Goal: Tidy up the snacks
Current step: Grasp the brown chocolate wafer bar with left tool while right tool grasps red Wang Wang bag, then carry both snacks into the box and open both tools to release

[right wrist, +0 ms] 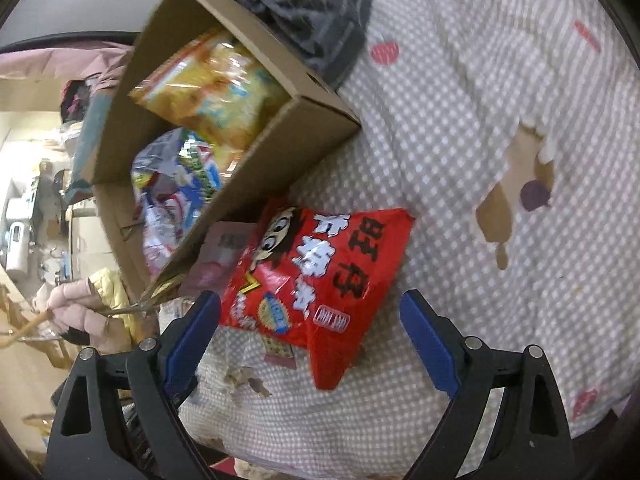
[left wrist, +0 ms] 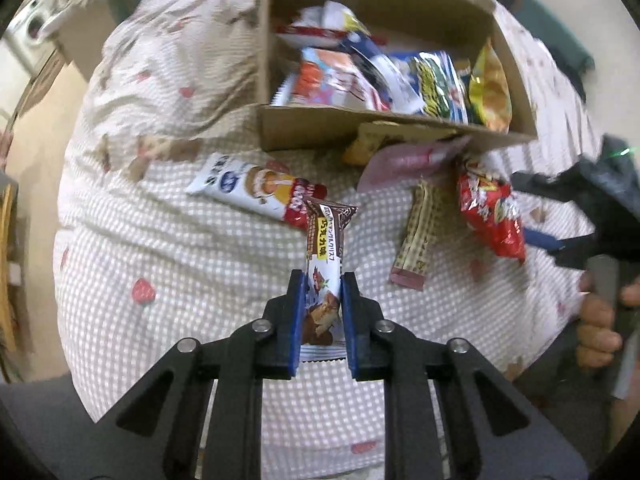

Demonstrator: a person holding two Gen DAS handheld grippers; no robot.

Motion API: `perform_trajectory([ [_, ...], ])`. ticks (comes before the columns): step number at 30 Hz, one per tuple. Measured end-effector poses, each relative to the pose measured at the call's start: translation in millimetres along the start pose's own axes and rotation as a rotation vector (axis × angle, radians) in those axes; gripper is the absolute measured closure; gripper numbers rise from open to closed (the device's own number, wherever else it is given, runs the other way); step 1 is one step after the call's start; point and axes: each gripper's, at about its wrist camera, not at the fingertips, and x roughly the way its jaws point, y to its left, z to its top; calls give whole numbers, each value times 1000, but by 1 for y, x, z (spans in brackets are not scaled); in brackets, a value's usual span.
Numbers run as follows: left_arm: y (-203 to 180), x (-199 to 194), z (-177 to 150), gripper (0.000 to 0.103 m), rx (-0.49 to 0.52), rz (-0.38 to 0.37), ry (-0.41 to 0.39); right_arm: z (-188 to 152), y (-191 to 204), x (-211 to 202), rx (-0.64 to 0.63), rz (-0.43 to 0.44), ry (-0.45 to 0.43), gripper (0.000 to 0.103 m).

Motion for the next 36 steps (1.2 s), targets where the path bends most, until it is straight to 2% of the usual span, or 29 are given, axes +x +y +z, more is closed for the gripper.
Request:
perform_trajectory([
  [6, 7, -13, -3, 89, -17, 24, -37, 8, 11, 23, -7, -42, 21, 11],
  [11, 3, -9, -1, 89, -6, 21, -40, 5, 24, 34, -70, -96, 28, 28],
  [13, 0, -8, 1, 89, 2, 24, -48, 3, 27, 34, -86, -96, 24, 39],
  [16, -5, -8, -1, 89, 12, 27, -55, -2, 33, 30, -123, -83, 10, 49],
  [18, -5, -8, -1, 89, 12, 28, -58, -6, 34, 23, -145, -70, -2, 52],
  [27, 2, -11, 1, 89, -10, 39, -78, -23, 27, -5, -140, 38, -9, 59],
  [29, 3, -13, 0, 89, -11, 38, -87, -28, 26, -15, -123, 104, 3, 62],
  [33, 4, -32, -1, 89, -19, 26, -139, -51, 49, -48, -178, 236, -22, 65],
  [36, 7, -47, -1, 89, -30, 27, -194, -62, 60, -63, -214, 274, -50, 68],
])
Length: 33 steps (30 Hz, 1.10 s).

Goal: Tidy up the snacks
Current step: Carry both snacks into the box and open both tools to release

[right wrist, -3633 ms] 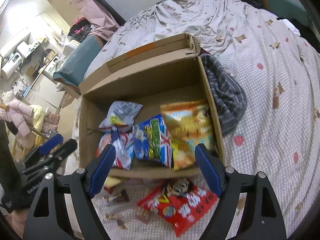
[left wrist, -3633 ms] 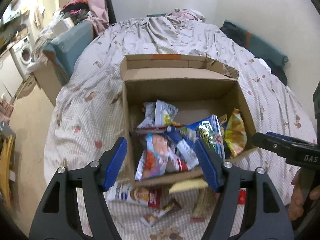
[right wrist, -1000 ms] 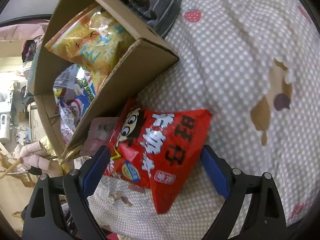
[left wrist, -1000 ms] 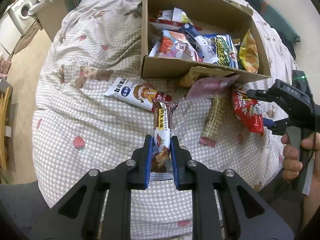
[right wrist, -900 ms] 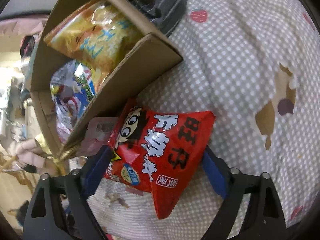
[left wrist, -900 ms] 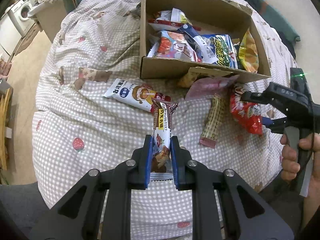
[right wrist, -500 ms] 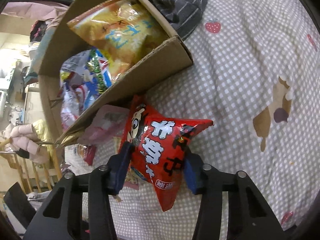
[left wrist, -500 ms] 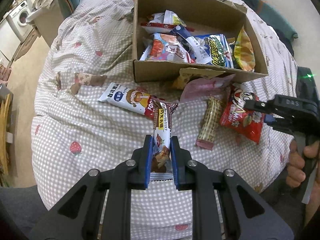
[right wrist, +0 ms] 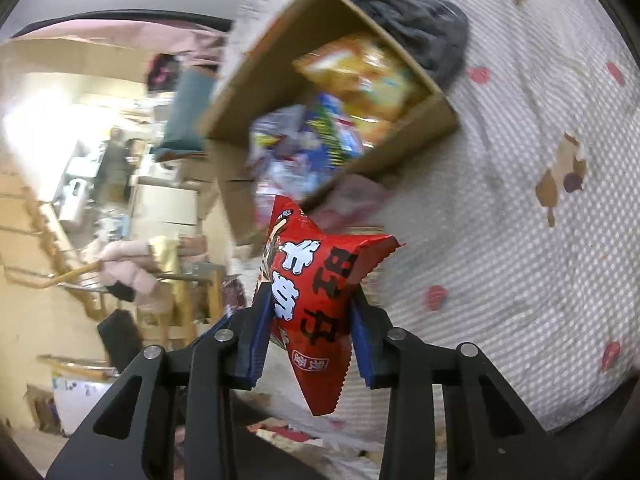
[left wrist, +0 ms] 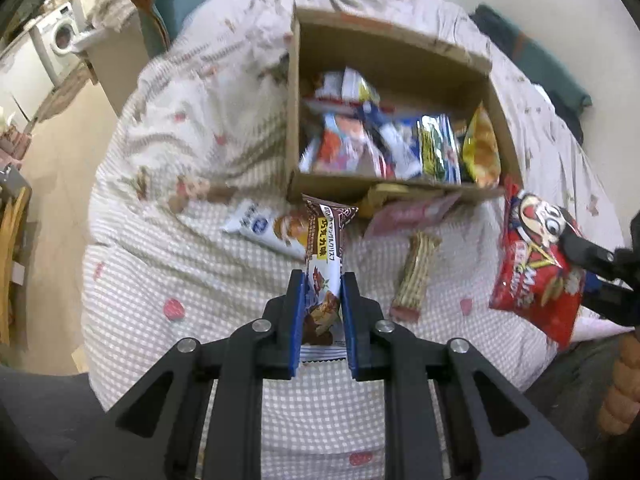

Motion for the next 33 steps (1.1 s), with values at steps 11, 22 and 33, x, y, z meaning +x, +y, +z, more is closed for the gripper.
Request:
perform_trajectory([
  [11, -4, -31, 28, 89, 23, -14, -99, 13, 16, -35, -25, 83, -83, 76],
  [22, -15, -24, 92, 89, 65, -19, -122, 76, 40, -26, -71, 80, -144, 81],
  [33, -25, 21, 147, 89, 87, -13, -125, 146, 42, 39, -92, 17, -113, 85],
])
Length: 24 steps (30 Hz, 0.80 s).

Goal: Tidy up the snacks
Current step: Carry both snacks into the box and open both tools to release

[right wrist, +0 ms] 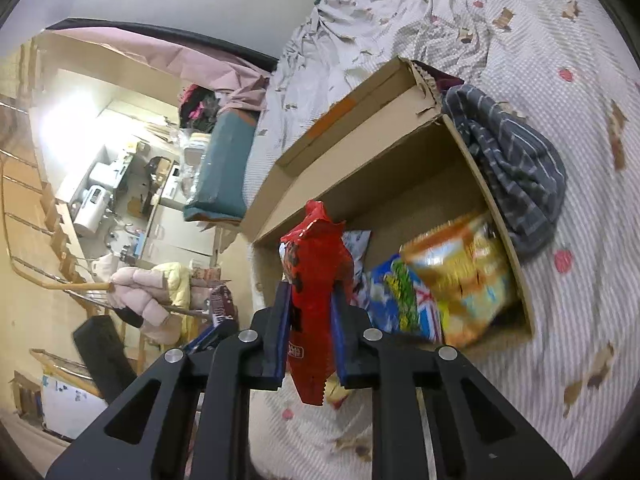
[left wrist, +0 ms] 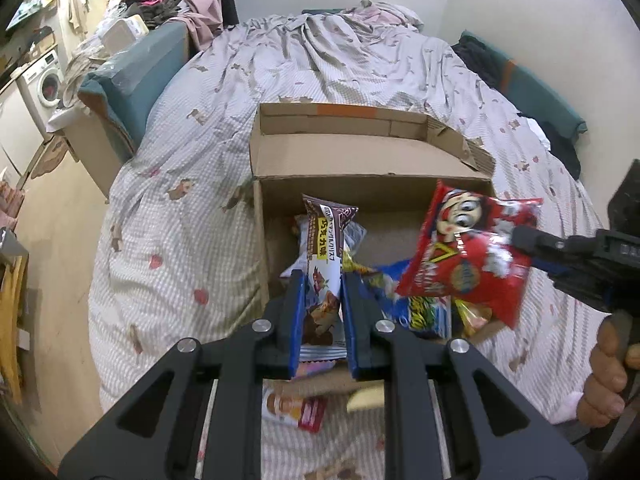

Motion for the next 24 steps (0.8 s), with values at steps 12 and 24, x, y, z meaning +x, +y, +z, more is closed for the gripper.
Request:
perform_trajectory([
  [12, 1, 48, -11, 88, 16, -20, 64, 16, -37, 48, 26, -79, 19, 88],
  [24, -6, 61, -17, 88, 24, -25, 97, 14, -13, 57, -159, -242, 20, 79],
])
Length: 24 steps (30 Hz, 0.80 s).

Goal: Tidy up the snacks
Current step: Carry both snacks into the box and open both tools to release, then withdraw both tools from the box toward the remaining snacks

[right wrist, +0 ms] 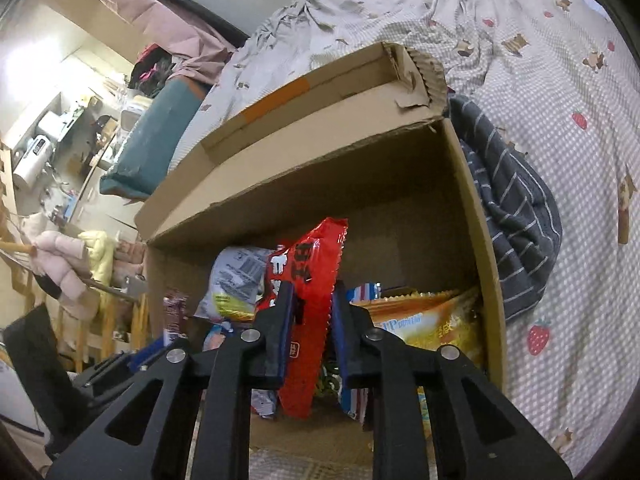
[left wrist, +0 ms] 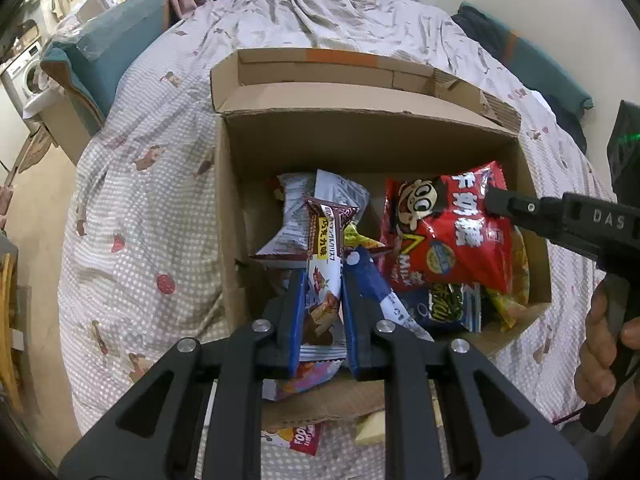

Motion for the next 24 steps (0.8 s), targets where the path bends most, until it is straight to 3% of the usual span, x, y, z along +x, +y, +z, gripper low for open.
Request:
perform_trajectory([
  [2, 0, 0, 0, 88, 5, 1, -7, 1, -2, -2, 13, 11, 7, 77],
  [5, 0, -1, 1, 88, 1, -3, -11, -1, -2, -10, 10, 25, -8, 66],
  [7, 1, -2, 1, 88, -2, -1, -13, 0, 1, -17, 9, 46, -30, 39],
  [9, 3, -2, 2, 88, -9, -4, -13, -1, 4, -26, 9, 51, -58, 20],
  [13, 3, -2, 2, 88, -10, -13, -15, -2, 13, -29, -29, 48, -63, 18],
  [18, 2, -2, 1, 88, -4, -25, -11, -1, 6, -26, 19, 82, -57, 18],
  [19, 2, -2, 1, 85, -6, -33, -4, 0, 5, -26, 27, 89, -52, 18],
  [21, 2, 0, 1, 66, -16, -51, 8, 0, 4, -25, 29, 97, -40, 18],
  [23, 5, -2, 1, 36, -45, -64, 2, -1, 4, -24, 29, 103, -35, 17],
  [24, 6, -4, 1, 33, -58, -76, -7, -1, 4, -24, 26, 105, -32, 15],
])
